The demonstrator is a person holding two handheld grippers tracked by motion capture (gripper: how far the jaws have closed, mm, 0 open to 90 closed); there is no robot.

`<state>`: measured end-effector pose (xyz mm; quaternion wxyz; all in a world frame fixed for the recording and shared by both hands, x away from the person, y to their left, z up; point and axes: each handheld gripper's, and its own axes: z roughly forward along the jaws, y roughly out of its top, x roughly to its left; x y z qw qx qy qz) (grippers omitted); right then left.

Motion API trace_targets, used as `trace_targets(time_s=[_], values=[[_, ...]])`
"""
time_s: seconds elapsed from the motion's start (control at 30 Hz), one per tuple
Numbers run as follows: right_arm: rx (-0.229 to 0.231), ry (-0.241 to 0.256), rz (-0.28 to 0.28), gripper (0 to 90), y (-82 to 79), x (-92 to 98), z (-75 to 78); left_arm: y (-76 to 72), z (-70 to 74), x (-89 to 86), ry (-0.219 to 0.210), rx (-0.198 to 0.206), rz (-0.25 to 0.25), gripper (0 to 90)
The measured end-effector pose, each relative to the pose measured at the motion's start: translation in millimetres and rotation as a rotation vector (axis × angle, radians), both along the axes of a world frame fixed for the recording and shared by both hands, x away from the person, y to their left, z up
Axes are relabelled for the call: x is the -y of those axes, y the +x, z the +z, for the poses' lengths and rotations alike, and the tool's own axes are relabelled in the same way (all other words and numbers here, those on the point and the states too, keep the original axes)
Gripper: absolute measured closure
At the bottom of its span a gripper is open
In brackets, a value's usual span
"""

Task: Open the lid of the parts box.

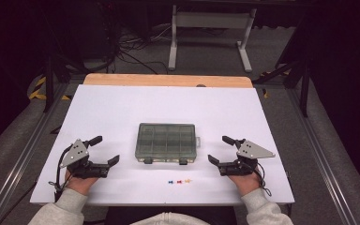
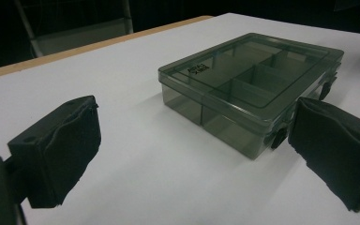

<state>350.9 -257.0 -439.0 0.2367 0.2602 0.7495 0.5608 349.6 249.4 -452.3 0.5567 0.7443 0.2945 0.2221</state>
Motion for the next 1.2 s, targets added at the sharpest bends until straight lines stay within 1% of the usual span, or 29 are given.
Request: trace_targets(time_s=[0.07,0.1,0.2,0.23,0.33,0.43,0.63,0.67,0.7,0.73,0.77,0.8,0.83,0.87,0.93,0.97,1.1,1.2], values=[[0.001,0.000,0.001,11.0,-0.1,0.2,0.2,0.4,0.0,-0.7,-0.009,-0.004,0.002,2.4],[0.002,0.002,0.001,11.0,-0.2,0.5,0.4,0.4,0.4,-1.2,-0.006,-0.011,-0.004,2.5],[0.001,0.002,-0.001,11.1,0.0,0.9,0.4,0.3,0.5,-0.3,-0.012,-0.012,-0.006,2.5],[0.000,0.001,-0.002,11.2,0.2,1.0,0.4,0.5,0.2,0.2,-0.019,-0.010,-0.006,2.5],[-0.002,0.002,-0.001,11.2,0.9,0.4,0.0,0.6,0.1,-0.3,-0.024,-0.021,-0.013,2.8],[-0.002,0.003,0.000,11.6,0.9,0.3,0.0,0.6,0.5,-1.2,-0.033,-0.022,-0.016,3.0],[-0.002,0.003,-0.003,12.0,0.7,0.5,1.0,0.7,0.7,-0.6,-0.031,-0.022,-0.025,5.1],[0.004,0.003,-0.006,12.2,0.4,0.7,2.5,0.7,1.4,-0.4,-0.025,-0.023,-0.030,5.1],[0.013,0.004,-0.010,12.2,-0.1,1.8,5.2,0.7,1.9,0.3,-0.032,-0.020,-0.030,5.3],[0.018,0.011,-0.008,12.2,-0.1,2.4,7.0,0.8,3.7,-0.4,-0.029,-0.022,-0.035,5.4],[0.017,0.008,-0.008,12.2,-0.1,2.9,8.8,1.1,5.0,0.2,-0.041,-0.014,-0.034,5.4],[0.018,0.010,-0.004,12.2,0.1,2.5,9.6,1.4,6.8,0.2,-0.041,-0.007,-0.035,5.4],[0.013,0.003,0.000,12.6,0.0,2.2,10.5,1.3,8.1,0.6,-0.040,-0.008,-0.037,5.4],[0.010,0.001,0.003,13.0,0.2,1.5,10.8,1.0,9.0,2.3,-0.045,-0.001,-0.035,5.4],[0.002,-0.008,0.009,13.3,0.5,-1.2,12.5,0.3,9.7,3.9,-0.036,-0.009,-0.047,5.3],[0.001,-0.011,0.014,13.4,0.4,-2.4,13.4,0.2,9.7,5.1,-0.039,-0.005,-0.046,5.3],[0.003,-0.007,0.027,13.6,2.0,-6.9,17.6,1.2,14.1,8.5,-0.058,-0.007,-0.060,5.2],[-0.002,0.001,0.036,13.7,4.5,-10.1,19.1,3.4,16.5,13.7,-0.055,-0.003,-0.078,5.4]])
